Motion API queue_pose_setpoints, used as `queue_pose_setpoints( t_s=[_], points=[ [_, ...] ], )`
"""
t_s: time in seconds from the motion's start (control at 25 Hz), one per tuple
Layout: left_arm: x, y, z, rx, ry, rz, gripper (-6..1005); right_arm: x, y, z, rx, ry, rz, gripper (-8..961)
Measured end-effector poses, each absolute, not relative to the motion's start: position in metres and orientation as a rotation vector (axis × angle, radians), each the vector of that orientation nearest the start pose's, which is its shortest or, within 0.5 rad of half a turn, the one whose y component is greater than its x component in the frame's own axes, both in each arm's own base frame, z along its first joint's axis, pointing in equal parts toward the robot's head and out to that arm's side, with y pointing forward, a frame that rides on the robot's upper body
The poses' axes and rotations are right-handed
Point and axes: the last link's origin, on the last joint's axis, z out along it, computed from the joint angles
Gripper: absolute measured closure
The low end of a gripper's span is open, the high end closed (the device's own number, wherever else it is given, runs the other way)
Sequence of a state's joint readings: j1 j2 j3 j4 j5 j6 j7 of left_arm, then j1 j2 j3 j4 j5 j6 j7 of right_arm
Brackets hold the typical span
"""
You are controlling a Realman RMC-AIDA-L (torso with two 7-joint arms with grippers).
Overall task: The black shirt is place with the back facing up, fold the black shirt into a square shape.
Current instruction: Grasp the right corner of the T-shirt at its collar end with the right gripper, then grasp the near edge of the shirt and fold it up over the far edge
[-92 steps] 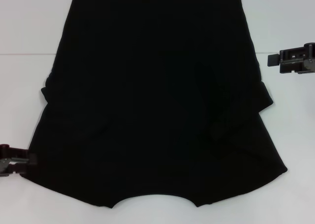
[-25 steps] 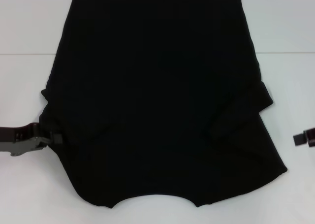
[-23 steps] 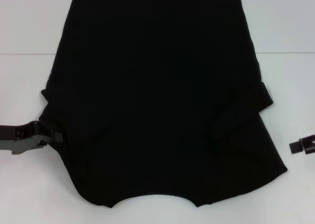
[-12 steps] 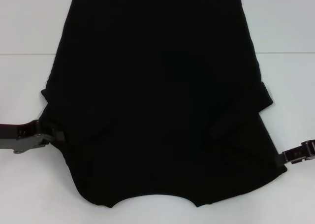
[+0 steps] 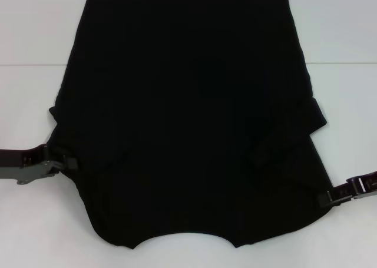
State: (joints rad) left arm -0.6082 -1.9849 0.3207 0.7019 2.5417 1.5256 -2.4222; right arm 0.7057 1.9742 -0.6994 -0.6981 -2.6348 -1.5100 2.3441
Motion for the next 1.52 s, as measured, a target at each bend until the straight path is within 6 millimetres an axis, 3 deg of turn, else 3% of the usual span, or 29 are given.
queue_pose_setpoints(
  t_s=[0.6, 0.84, 1.04, 1.24, 1.52],
  points=[
    [-0.327, 0.342, 0.058, -1.999, -1.997, -0.447, 954, 0.286, 0.366, 0.022, -2.390, 1.665, -0.118, 342],
    [-0.327, 0.342, 0.058, -2.000, -1.997, -0.448, 953, 0.287, 0.366, 0.023, -2.386, 1.670, -0.130, 561],
    [-0.326, 0.342, 0.058, -2.017, -1.994, -0.446, 953, 0.288, 0.366, 0.024, -2.369, 1.683, -0.123, 798],
    [-0.321, 0.339, 0.056, -2.080, -1.985, -0.434, 954, 0.293, 0.361, 0.030, -2.353, 1.717, -0.116, 893],
    [-0.303, 0.324, 0.051, -2.292, -1.996, -0.388, 954, 0.307, 0.331, 0.051, -2.301, 1.825, -0.145, 893]
  ],
)
